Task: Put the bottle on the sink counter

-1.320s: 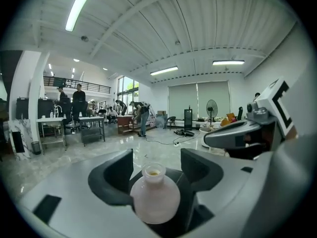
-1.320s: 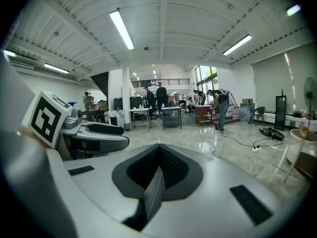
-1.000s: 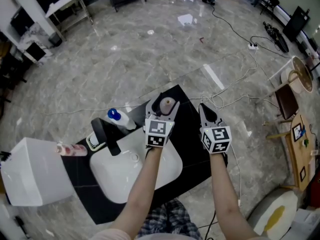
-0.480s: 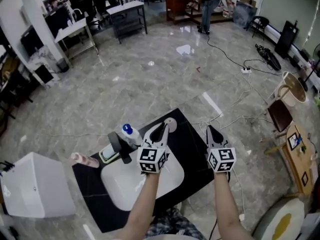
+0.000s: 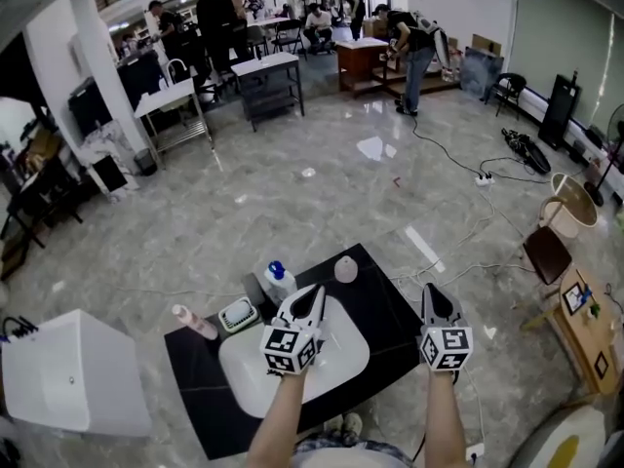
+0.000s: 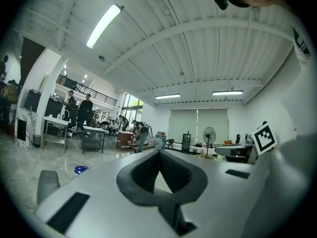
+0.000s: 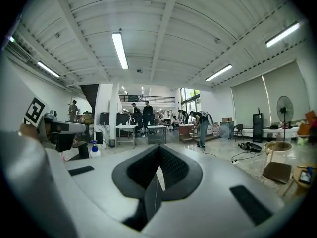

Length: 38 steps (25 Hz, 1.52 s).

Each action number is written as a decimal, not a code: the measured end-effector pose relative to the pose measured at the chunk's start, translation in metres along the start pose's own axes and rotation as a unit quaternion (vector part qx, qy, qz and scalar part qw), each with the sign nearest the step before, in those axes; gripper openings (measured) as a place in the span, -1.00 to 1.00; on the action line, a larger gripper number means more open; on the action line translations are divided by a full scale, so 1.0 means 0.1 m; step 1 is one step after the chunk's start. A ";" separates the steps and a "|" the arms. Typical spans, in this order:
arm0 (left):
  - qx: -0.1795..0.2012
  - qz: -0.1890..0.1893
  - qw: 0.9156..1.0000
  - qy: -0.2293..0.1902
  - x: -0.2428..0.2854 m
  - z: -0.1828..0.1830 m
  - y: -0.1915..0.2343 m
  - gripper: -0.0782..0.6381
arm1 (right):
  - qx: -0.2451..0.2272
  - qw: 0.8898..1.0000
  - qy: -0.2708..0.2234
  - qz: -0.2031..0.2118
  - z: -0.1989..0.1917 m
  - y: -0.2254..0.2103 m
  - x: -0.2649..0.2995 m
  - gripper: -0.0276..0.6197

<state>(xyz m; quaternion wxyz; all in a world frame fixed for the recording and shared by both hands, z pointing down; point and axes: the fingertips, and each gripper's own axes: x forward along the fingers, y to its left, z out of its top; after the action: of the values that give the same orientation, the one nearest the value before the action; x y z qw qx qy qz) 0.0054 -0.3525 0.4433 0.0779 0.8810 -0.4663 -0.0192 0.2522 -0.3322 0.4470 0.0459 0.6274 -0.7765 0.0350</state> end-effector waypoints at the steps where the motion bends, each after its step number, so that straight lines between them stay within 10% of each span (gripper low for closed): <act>1: 0.001 0.001 1.000 -0.002 -0.09 0.02 -0.02 -0.70 | 0.002 1.000 -0.003 -0.003 0.02 -0.01 -0.10 -0.87; 38: -0.003 0.035 0.999 -0.023 -0.77 0.06 -0.09 -0.71 | -0.001 1.000 -0.017 -0.016 0.02 -0.08 -1.00 -0.87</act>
<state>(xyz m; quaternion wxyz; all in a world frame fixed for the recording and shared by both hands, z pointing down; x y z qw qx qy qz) -0.0314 -0.2850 0.4334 0.0706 0.8633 -0.4984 -0.0381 0.2813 -0.2372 0.4338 0.0341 0.6405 -0.7669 0.0226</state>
